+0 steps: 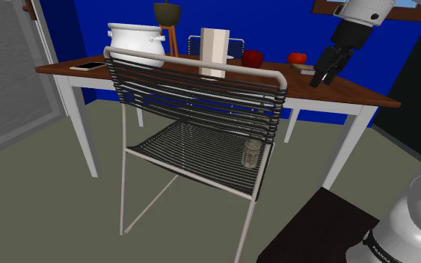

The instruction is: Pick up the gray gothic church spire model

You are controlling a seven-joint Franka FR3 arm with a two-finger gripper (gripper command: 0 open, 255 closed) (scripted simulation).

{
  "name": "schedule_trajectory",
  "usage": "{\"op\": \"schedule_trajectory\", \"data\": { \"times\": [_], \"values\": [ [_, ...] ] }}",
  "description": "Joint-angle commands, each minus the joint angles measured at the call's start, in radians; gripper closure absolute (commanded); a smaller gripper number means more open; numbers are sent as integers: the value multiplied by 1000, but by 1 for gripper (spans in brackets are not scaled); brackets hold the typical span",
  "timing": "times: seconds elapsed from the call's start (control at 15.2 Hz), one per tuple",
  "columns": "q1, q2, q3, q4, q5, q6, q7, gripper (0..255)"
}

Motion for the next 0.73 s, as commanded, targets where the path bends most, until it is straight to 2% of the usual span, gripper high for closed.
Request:
{"op": "schedule_trajectory", "data": {
  "times": [0.0, 0.4, 0.66],
  "values": [
    [0, 0, 0, 0, 0, 0, 0, 0],
    [156, -75, -195, -287, 120, 363, -361, 0],
    [312, -50, -359, -403, 224, 574, -650, 0]
  ]
}}
